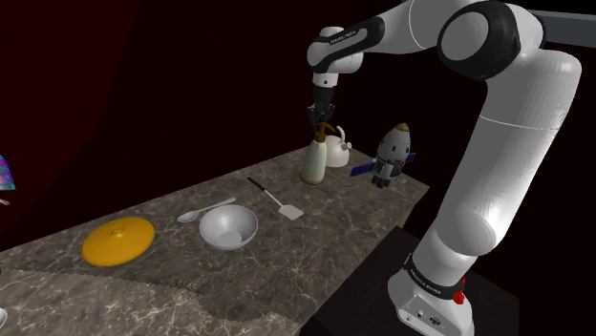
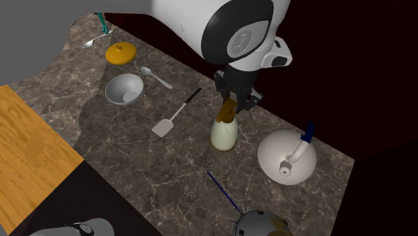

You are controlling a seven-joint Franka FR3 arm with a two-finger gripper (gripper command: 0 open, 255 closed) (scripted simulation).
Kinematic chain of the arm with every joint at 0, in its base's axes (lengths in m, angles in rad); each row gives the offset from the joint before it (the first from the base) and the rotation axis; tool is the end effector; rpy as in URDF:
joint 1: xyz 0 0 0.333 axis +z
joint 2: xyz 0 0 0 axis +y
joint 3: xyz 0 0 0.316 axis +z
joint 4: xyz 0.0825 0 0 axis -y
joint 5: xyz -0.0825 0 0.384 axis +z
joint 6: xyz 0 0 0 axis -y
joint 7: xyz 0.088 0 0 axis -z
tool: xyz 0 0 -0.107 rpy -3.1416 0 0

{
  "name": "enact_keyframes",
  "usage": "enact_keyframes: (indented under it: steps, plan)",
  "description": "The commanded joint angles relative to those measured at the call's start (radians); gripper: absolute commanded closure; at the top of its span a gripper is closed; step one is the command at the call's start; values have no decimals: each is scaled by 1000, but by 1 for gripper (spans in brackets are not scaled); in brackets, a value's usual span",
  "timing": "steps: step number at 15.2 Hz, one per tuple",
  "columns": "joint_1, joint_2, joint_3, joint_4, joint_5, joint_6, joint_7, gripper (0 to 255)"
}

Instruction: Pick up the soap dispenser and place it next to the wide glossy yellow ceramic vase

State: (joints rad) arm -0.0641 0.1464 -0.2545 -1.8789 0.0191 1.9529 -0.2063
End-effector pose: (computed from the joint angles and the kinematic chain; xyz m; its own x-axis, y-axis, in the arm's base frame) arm 0.5609 -0.1783 0.4287 0.9905 -0.1183 -0.0700 -0.1182 -0.9930 0.0053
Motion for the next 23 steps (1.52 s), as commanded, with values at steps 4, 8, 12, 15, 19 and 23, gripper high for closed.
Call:
enact_keyframes:
  steps: [4,8,12,15,19,23]
  plan:
    - [0,0,0,0,0,0,0,255]
    - [0,-8,0,17,-2,-25,1,255]
    - [1,-20,-1,56,-6,-76,3,255]
    - [1,-28,-1,88,-8,-114,4,255]
    - [1,-34,-1,133,-10,-167,4,255]
    - [1,-38,-2,183,-11,-219,4,255]
